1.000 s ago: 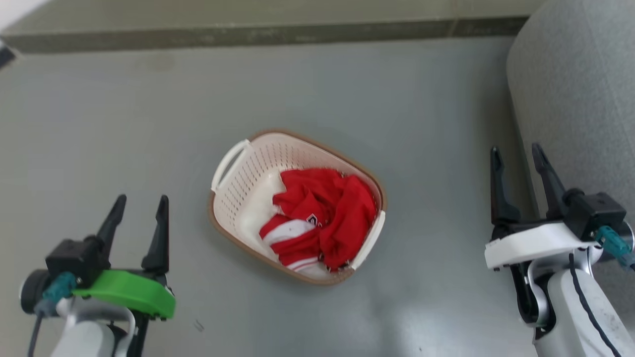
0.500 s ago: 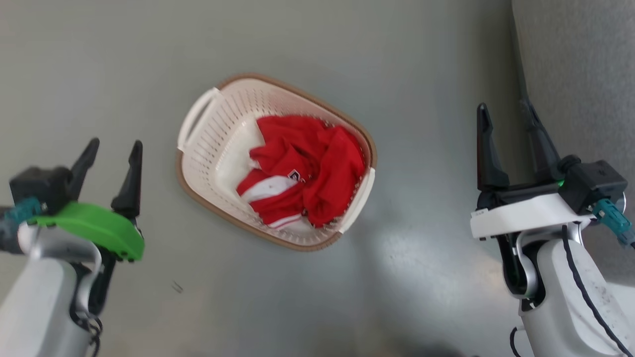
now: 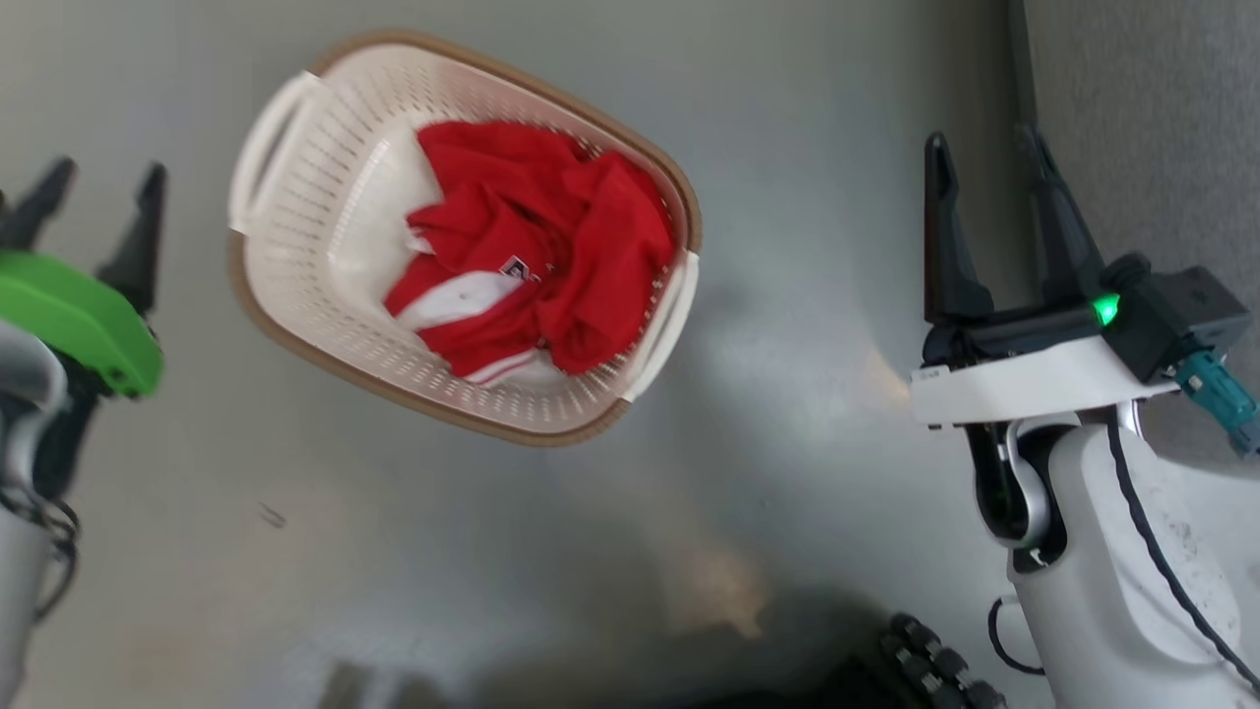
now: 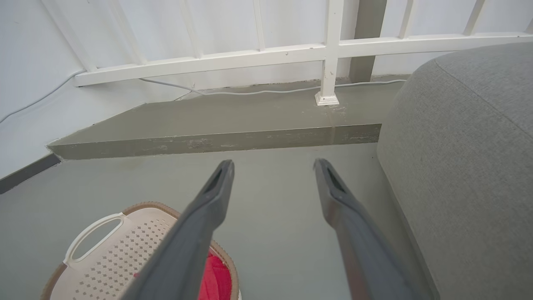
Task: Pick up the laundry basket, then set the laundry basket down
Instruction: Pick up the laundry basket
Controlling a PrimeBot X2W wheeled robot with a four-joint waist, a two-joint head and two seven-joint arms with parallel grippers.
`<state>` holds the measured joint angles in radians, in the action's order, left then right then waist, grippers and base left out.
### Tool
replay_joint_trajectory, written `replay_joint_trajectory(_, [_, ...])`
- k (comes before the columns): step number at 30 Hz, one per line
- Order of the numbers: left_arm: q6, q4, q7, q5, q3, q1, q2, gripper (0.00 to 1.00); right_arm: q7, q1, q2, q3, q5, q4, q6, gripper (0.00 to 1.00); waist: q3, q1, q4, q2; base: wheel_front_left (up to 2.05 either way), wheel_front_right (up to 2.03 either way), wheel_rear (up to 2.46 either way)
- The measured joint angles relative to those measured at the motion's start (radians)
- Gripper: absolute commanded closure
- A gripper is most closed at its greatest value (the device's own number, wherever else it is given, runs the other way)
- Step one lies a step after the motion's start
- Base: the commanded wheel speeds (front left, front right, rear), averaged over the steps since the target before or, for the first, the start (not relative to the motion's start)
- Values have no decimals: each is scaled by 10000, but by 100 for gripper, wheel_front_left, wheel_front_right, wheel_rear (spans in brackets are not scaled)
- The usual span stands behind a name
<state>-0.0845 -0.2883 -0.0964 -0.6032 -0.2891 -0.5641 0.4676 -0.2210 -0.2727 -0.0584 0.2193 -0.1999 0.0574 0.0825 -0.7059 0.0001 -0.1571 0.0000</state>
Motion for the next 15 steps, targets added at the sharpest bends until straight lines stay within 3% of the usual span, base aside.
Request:
replay_joint_trajectory(8, [-221,-510,-943,-105,-33,-1436,523,0,-173,-628,25,215,-326,184,92,0,-1145,0,-494,0,0,0,0])
replay_joint_trajectory(15, [-311,-1252,-1145,-113,-159,-2123,734,0,-265,-1106,50,385,-477,38,163,0,-2028,1,-882,0,0,0,0])
